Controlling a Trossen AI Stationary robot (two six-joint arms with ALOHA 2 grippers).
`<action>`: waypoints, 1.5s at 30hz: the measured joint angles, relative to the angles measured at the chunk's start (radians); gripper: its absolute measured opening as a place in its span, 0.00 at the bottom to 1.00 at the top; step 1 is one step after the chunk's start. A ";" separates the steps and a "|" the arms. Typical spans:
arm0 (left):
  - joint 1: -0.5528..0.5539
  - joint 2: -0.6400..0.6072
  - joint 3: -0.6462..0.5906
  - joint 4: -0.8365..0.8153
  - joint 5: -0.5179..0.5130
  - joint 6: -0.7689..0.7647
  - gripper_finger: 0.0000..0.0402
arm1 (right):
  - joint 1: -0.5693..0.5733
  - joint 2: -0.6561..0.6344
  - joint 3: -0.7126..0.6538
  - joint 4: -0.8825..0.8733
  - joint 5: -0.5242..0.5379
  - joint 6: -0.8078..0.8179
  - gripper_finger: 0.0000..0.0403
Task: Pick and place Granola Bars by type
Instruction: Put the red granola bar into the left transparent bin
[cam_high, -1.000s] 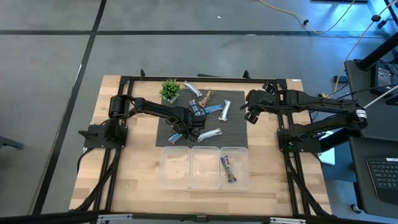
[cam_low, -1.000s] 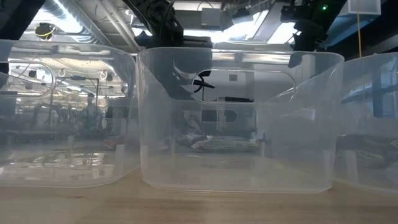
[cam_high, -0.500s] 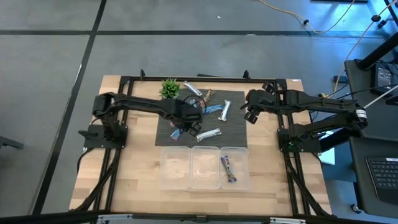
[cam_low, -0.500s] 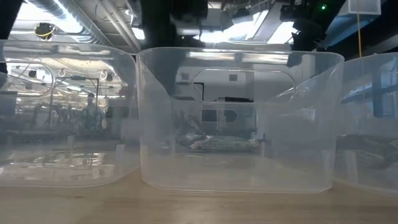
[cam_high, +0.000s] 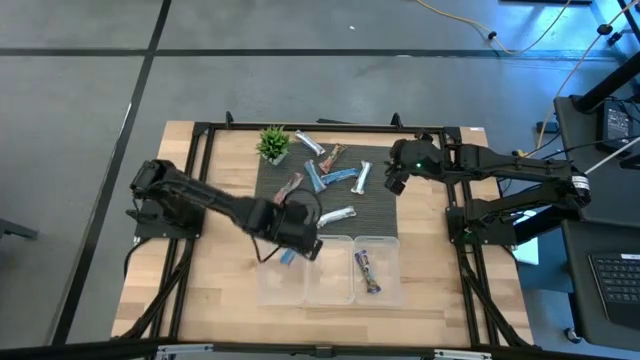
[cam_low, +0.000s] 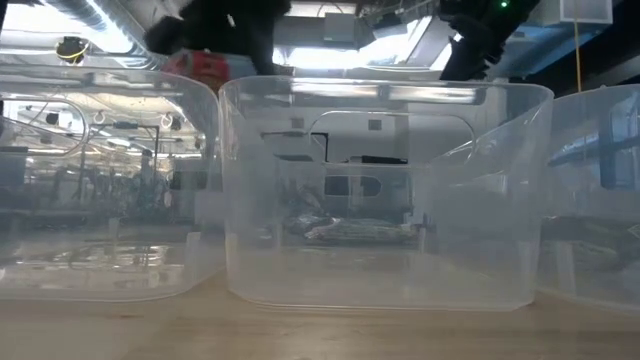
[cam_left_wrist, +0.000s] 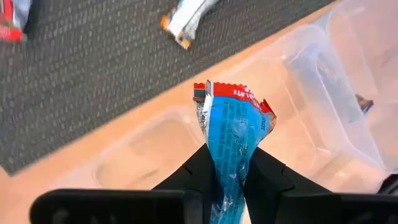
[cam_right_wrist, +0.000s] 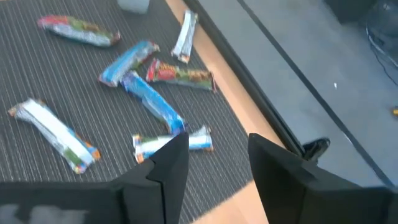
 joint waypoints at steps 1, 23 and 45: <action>-0.017 0.006 0.001 0.012 -0.018 -0.027 0.15 | 0.000 0.003 0.000 0.012 0.000 0.000 0.42; -0.095 0.244 0.000 -0.009 0.024 -0.188 0.15 | 0.000 0.264 0.000 0.181 -0.185 -0.186 0.42; -0.095 0.251 0.000 -0.005 0.001 -0.156 0.32 | 0.073 0.364 0.000 0.281 -0.527 -0.398 0.42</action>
